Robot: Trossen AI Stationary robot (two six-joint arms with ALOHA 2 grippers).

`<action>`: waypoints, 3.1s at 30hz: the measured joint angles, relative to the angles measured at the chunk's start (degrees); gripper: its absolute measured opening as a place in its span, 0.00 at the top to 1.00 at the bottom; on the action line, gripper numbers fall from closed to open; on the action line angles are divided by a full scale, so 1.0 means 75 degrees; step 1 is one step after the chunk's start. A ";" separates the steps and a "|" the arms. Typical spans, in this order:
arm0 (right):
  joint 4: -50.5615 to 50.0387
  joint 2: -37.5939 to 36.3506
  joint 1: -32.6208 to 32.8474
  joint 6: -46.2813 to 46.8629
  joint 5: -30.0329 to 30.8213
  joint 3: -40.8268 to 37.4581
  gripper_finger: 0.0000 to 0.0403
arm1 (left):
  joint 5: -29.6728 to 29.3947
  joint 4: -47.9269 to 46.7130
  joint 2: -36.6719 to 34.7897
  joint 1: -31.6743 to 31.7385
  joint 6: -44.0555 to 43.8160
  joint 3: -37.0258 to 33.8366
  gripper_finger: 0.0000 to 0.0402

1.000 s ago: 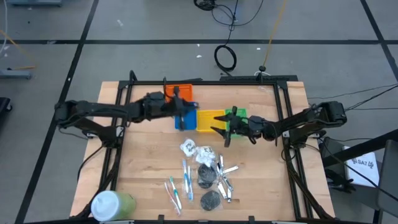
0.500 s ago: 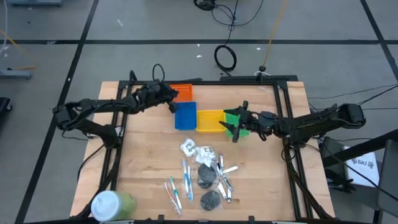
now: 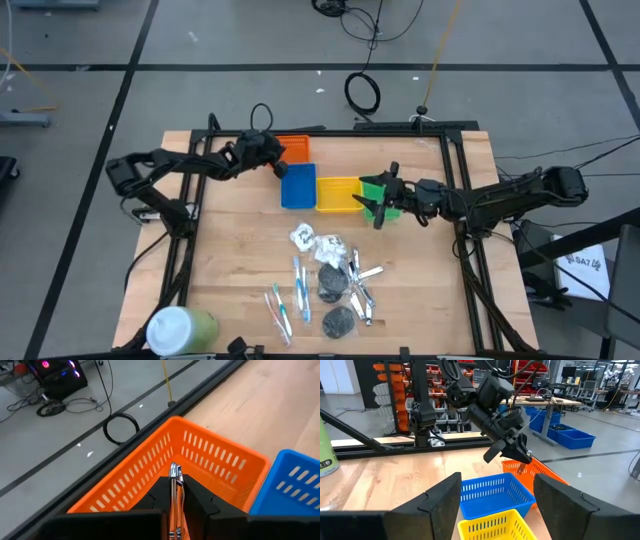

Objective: Pick & Place Travel size toiletries
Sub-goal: Put the nail cutter into the orange basket

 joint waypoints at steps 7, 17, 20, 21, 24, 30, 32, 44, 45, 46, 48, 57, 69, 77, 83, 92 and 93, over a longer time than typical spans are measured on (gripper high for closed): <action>0.0000 -0.0002 -0.0003 -0.0135 0.0000 0.0000 0.40 | -0.0019 0.0020 -0.0001 0.0002 -0.0316 0.0000 0.83; -0.0064 -0.0002 0.0010 -0.0430 -0.0032 0.0000 0.39 | -0.0398 -0.0025 -0.0004 0.0000 0.0008 0.0000 0.44; -0.0065 -0.0002 0.0117 -0.0659 -0.0042 0.0000 0.39 | -0.0397 0.0007 -0.0076 -0.0054 0.0136 0.0003 0.37; -0.0064 -0.0006 0.0178 -0.0770 -0.0050 0.0000 0.39 | -0.0399 -0.0001 -0.0181 -0.0059 0.0139 0.0003 0.36; -0.0055 -0.0046 0.0474 -0.1163 -0.0047 0.0000 0.39 | -0.0392 0.0020 -0.0529 -0.0134 0.0125 0.0114 0.32; -0.1674 -0.0036 0.1538 -0.1158 0.0325 0.0323 0.39 | -0.0018 -0.0056 -0.1794 -0.0622 0.0113 0.0137 0.30; -0.2837 -0.0025 0.1974 -0.0774 0.0920 0.0639 0.39 | 0.0011 -0.0062 -0.2258 -0.0913 0.0245 0.0137 0.30; -0.5345 0.0799 0.4325 0.2409 0.1547 0.1222 0.39 | -0.0307 -0.0954 -0.3862 -0.2893 -0.0113 0.0137 0.30; -0.5458 0.0995 0.4456 0.2630 0.1547 0.1221 0.39 | -0.0307 -0.1036 -0.3859 -0.3113 -0.0211 0.0137 0.30; -0.5479 0.1212 0.4570 0.2804 0.1545 0.1221 0.39 | -0.0292 -0.1124 -0.3853 -0.3337 -0.0294 0.0137 0.30; -0.5411 0.1670 0.4776 0.3052 0.1526 0.1221 0.39 | -0.0113 -0.1213 -0.3801 -0.3805 -0.0322 0.0137 0.30; -0.5262 0.3418 0.4976 0.3438 0.0953 0.1221 0.39 | 0.0052 -0.0484 -0.2580 -0.5765 -0.0313 0.0134 0.30; -0.5214 0.3647 0.4492 0.3469 -0.0449 0.1241 0.53 | -0.0117 0.0013 -0.2221 -0.6665 0.0022 0.0134 0.30; -0.5254 0.3653 0.4199 0.3434 -0.1316 0.1241 0.87 | -0.0120 0.0008 -0.2222 -0.6625 -0.0004 0.0134 0.30; -0.5464 0.3025 0.4153 0.3356 -0.1364 0.1191 0.88 | -0.0128 0.0014 -0.2222 -0.6593 -0.0004 0.0134 0.30; -0.5441 0.1704 0.4414 0.2259 0.1692 0.1198 0.88 | -0.0125 0.0408 -0.2127 -0.6599 -0.0798 0.0134 0.30; -0.5298 0.1692 0.4435 0.2038 0.2296 0.1198 0.88 | -0.0124 0.0653 -0.2021 -0.6601 -0.0901 0.0137 0.30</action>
